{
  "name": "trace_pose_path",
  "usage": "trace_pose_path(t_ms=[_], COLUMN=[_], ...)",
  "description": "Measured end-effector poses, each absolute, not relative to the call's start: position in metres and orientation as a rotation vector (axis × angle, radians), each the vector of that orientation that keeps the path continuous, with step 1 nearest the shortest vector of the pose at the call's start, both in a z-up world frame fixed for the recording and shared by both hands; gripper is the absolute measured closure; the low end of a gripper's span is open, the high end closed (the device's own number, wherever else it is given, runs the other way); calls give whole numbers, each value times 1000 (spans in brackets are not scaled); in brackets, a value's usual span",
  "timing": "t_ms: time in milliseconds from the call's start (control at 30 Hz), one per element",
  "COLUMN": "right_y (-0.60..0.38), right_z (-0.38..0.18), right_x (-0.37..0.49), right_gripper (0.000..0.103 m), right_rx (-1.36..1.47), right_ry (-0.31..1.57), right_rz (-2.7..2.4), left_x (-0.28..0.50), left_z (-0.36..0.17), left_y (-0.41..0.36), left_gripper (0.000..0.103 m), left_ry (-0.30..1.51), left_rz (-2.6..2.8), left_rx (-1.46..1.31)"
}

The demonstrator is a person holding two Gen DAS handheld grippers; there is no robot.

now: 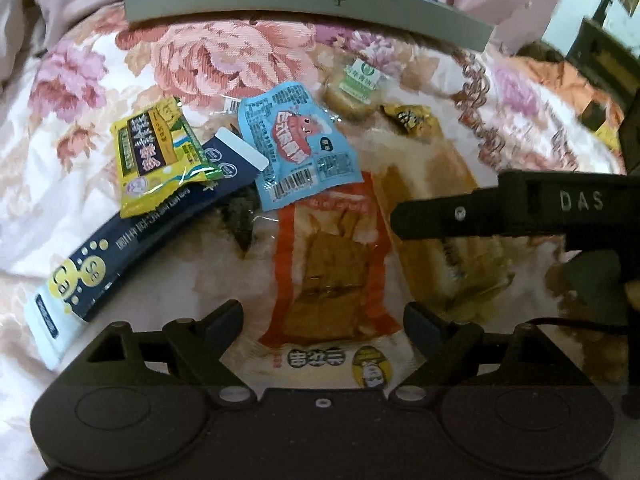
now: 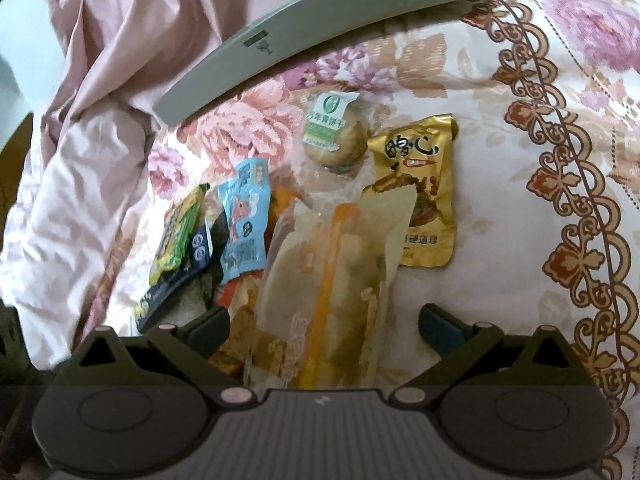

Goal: Organize snacks
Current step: 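Move the left tool toward the red tofu packet while the right tool approaches the wrapped cake bun, then close the left tool on the red packet while the right tool grasps the cake bun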

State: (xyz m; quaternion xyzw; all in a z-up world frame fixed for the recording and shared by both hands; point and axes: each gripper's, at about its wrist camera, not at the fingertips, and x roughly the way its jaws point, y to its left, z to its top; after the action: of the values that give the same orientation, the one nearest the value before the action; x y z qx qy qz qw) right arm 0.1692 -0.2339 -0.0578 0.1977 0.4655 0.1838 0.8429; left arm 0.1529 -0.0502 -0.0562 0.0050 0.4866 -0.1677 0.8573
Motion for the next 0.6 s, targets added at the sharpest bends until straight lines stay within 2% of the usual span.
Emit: trace_pose_path(t_ms=[167, 333, 467, 600], right_y=[-220, -215, -207, -204], right_z=[-57, -57, -57, -55], right_x=[162, 158, 153, 150], right_gripper=[0, 4, 13, 22], right_rx=[299, 253, 165, 112], right_ry=[979, 966, 951, 942], right_rz=[394, 376, 346, 349], left_x=[156, 155, 153, 150], left_z=[-62, -62, -61, -59], left_y=[-66, -66, -67, -68], left_gripper=[12, 12, 17, 27], left_ry=[1012, 1001, 996, 983], left_rz=[-322, -308, -292, -288], left_rx=[127, 125, 123, 118])
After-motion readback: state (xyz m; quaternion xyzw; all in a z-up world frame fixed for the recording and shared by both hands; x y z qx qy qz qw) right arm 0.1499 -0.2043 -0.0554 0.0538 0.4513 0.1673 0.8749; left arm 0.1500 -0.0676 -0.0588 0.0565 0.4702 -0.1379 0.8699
